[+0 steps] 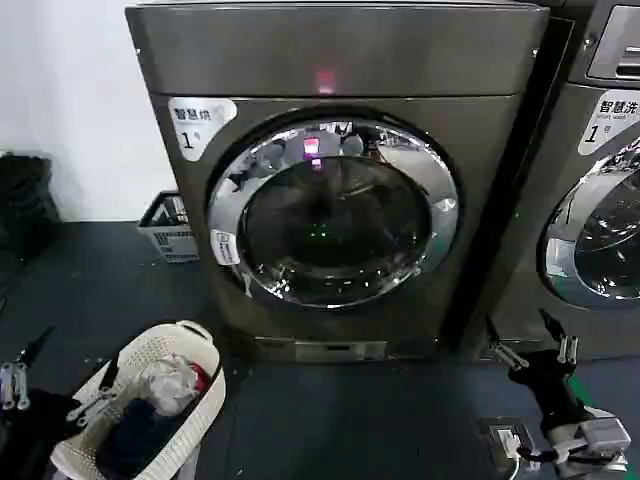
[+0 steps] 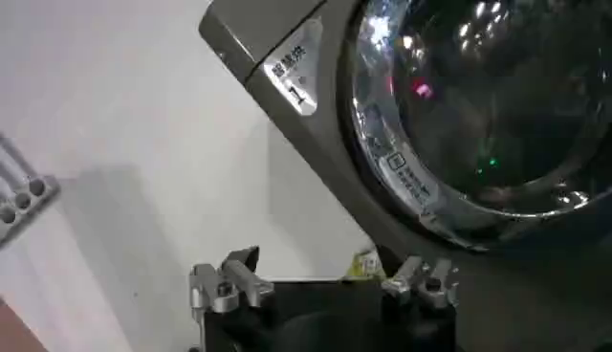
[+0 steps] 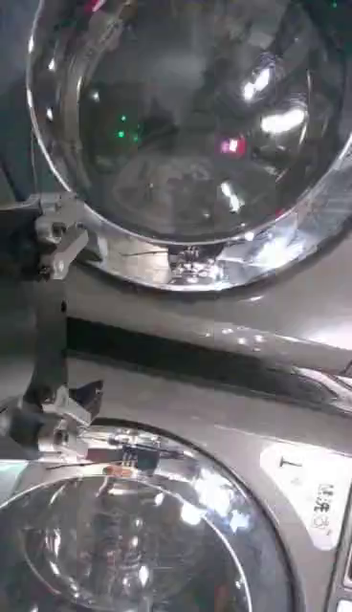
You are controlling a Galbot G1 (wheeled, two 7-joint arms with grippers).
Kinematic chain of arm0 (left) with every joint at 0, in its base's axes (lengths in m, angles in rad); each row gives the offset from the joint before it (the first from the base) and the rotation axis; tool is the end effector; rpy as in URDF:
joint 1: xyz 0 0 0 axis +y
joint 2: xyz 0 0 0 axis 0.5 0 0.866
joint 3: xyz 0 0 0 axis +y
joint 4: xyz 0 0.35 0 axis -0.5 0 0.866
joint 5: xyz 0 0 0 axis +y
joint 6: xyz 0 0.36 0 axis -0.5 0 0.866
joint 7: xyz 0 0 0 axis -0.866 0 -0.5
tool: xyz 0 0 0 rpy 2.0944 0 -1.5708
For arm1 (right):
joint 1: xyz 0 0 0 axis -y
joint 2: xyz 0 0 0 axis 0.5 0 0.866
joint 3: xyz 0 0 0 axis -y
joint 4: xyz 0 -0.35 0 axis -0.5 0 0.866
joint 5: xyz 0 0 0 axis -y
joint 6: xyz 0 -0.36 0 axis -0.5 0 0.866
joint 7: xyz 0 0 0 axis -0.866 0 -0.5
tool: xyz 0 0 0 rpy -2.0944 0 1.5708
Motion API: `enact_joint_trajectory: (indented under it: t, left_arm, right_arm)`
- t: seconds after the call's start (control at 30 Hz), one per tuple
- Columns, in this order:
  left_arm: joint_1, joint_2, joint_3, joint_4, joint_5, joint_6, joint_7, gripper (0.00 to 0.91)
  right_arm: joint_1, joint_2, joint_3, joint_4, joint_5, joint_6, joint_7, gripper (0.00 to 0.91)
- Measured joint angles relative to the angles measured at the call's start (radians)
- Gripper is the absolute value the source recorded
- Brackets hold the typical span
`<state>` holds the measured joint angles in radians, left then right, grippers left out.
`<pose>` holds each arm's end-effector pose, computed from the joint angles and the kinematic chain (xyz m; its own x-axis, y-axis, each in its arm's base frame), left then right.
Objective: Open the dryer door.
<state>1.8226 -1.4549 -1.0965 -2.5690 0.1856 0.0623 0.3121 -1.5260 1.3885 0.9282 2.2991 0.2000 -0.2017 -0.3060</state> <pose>0.0926 0.1105 -0.1396 -0.9982 -0.0012 -0.0594 -0.0394 0.7625 0.6458 0.1780 -0.1240 -0.1931 -0.9932 -0.0940 -0.0684 -0.0808 0.9814 -0.1744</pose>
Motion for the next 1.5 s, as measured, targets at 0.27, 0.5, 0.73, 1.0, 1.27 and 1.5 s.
enact_joint_trajectory:
  t: [0.27,0.5,0.73,1.0,1.27,1.5]
  left_arm:
    - [0.007,-0.004,-0.007,0.000,0.008,-0.017,-0.003,0.907]
    - [0.007,-0.006,-0.010,0.000,0.008,-0.015,-0.013,0.907]
    - [0.012,-0.012,-0.015,0.000,0.011,-0.016,0.003,0.907]
    - [0.015,-0.018,-0.030,0.000,0.047,-0.029,0.014,0.907]
    - [0.017,-0.037,-0.027,0.000,0.058,-0.034,0.019,0.907]
    - [0.024,-0.043,-0.028,0.000,0.059,-0.032,0.030,0.907]
  right_arm:
    - [0.190,-0.191,-0.098,-0.162,0.185,0.021,-0.145,0.907]
    - [0.384,-0.322,-0.284,-0.297,0.286,0.025,-0.213,0.907]
    - [0.604,-0.324,-0.524,-0.472,0.272,0.057,-0.244,0.907]
    - [0.782,-0.261,-0.717,-0.613,0.242,0.058,-0.252,0.907]
    - [0.917,-0.181,-0.836,-0.705,0.242,0.049,-0.254,0.907]
    - [0.984,-0.116,-0.901,-0.754,0.244,0.045,-0.243,0.907]
